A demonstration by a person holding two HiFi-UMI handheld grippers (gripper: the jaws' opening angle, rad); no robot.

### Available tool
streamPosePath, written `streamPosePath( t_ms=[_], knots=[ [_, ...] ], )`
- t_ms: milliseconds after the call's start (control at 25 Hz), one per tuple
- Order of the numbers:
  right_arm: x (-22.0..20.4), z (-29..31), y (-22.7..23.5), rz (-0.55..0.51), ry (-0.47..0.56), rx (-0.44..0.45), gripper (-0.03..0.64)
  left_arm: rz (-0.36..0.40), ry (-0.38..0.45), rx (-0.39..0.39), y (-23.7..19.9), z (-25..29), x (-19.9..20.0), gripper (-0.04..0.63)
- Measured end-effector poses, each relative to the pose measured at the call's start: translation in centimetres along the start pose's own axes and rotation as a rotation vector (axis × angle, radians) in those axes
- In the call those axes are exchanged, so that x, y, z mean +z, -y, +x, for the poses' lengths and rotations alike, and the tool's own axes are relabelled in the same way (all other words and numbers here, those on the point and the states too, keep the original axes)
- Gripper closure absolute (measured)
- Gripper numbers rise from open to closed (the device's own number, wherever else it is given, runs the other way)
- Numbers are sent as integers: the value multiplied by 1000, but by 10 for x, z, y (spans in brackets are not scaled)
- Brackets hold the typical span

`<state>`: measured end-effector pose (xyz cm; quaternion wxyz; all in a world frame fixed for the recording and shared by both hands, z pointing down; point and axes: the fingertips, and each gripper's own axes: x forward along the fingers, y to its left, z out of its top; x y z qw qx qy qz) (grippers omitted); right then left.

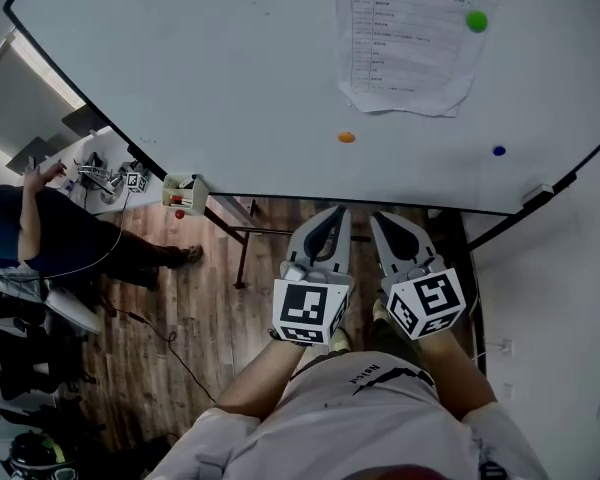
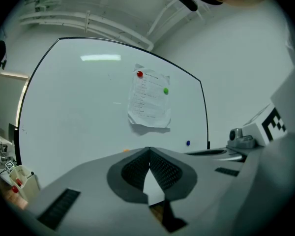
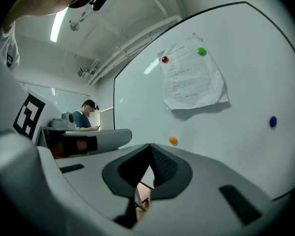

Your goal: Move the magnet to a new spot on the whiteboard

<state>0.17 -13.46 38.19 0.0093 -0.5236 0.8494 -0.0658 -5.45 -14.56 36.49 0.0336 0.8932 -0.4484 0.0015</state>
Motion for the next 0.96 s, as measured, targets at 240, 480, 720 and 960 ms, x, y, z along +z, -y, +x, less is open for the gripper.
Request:
streamPosePath(
  t_ms=[240, 480, 720, 960],
  knots=[
    [6, 0, -7, -11, 8, 5, 603, -1, 5, -2, -2, -2, 3, 583],
    [11, -2, -5, -27, 13, -4, 603, -3, 17, -8, 0, 0, 6, 583],
    [12, -3, -3, -38, 16, -17, 603, -3, 16, -14, 2, 0, 4, 583],
    [12, -3, -5, -35, 15, -18, 603, -8, 16, -6, -2, -3, 4, 583]
  ],
)
